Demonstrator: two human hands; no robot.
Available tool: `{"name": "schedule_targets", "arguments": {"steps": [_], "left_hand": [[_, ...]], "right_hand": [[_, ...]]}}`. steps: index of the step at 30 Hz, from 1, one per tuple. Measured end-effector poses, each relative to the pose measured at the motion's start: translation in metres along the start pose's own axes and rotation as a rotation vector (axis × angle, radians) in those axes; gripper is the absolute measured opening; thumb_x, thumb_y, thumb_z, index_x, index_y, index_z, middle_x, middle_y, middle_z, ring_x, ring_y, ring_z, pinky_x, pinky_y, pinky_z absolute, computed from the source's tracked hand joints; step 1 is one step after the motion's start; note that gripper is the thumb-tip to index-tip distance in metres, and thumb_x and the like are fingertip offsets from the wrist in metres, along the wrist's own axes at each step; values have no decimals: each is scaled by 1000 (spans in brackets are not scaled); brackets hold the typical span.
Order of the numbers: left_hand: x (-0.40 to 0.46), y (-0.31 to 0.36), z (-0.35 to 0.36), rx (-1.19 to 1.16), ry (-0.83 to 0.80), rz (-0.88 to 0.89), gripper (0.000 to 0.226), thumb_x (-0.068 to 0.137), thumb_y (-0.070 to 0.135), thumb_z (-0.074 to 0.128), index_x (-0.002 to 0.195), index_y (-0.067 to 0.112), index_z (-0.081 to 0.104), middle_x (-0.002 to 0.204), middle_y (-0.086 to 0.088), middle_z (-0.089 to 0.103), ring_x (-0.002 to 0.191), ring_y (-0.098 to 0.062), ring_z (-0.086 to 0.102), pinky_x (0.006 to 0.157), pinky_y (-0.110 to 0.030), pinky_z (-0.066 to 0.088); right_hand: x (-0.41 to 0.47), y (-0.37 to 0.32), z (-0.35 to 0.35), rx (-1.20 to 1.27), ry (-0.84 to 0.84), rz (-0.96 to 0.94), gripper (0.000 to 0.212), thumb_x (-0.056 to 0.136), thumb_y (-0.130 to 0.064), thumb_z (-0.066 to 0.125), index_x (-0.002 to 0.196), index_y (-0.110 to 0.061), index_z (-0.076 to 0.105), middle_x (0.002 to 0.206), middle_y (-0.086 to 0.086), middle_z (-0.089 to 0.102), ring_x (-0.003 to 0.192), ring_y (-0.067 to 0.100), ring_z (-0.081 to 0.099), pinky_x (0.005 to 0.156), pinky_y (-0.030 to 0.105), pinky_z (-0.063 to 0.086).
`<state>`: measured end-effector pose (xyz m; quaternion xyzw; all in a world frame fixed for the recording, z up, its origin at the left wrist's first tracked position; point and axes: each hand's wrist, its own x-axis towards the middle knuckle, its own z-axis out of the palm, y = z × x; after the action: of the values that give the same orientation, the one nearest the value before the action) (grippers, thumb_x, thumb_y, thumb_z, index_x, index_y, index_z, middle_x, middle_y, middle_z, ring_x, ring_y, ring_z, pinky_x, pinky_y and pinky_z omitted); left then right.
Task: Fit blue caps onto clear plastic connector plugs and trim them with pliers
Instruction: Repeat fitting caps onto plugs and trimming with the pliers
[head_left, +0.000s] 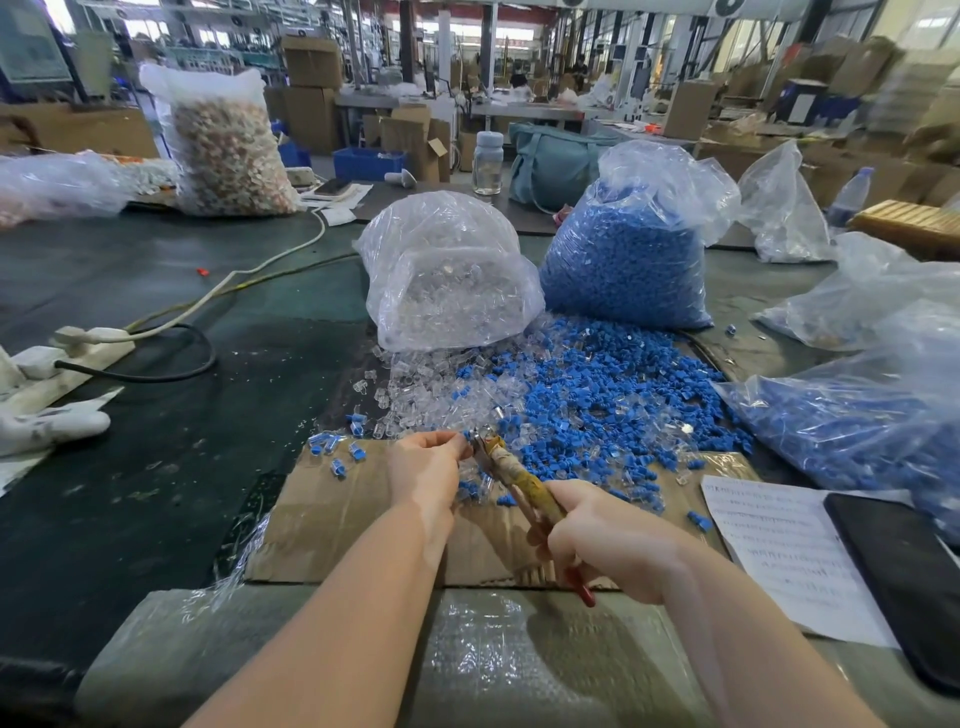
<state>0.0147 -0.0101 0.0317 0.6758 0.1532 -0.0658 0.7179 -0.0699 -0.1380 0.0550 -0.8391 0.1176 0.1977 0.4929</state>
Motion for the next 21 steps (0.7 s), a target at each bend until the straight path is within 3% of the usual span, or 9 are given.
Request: {"name": "schedule_targets", "arguments": {"steps": [4,8,13,18,21], "left_hand": [[3,1,1,3,12,-5,7,87,7,61,81,8,65,72,-6,62,54,-11,40,49,-24,31],[4,1,1,-11,5,-9,14,87,7,61,73,11,63,68,-2,62,56,-10,42,53,-23,31],[4,0,1,-31,-5,-18,14,86,5,61,74,11,64,68,-1,63,56,-9,42,55,-22,31],[3,-1,0,-74,-27,-44,17,86,3,61,72,11,62,69,-2,63,58,-9,44,69,-28,37],[5,1,-2,-64,-45,-59,16,85,0,61,72,9,62,68,-4,63,56,-10,43,68,-27,38]], "right_hand": [[0,0,0,-13,1,-5,24,72,9,44,84,-12,40,85,11,42,75,24,39,60,33,31],[0,0,1,-23,14,-1,23,73,9,43,81,-13,38,79,8,41,63,18,36,51,27,28],[1,1,4,-24,20,-12,25,73,10,43,82,-13,38,82,8,41,68,18,35,54,26,28],[-1,4,1,10,9,-6,26,71,11,43,83,-12,40,80,7,41,69,19,36,54,26,28],[-2,5,-1,47,-19,-3,28,72,12,42,85,-12,43,79,6,41,68,18,37,53,23,30]]}}
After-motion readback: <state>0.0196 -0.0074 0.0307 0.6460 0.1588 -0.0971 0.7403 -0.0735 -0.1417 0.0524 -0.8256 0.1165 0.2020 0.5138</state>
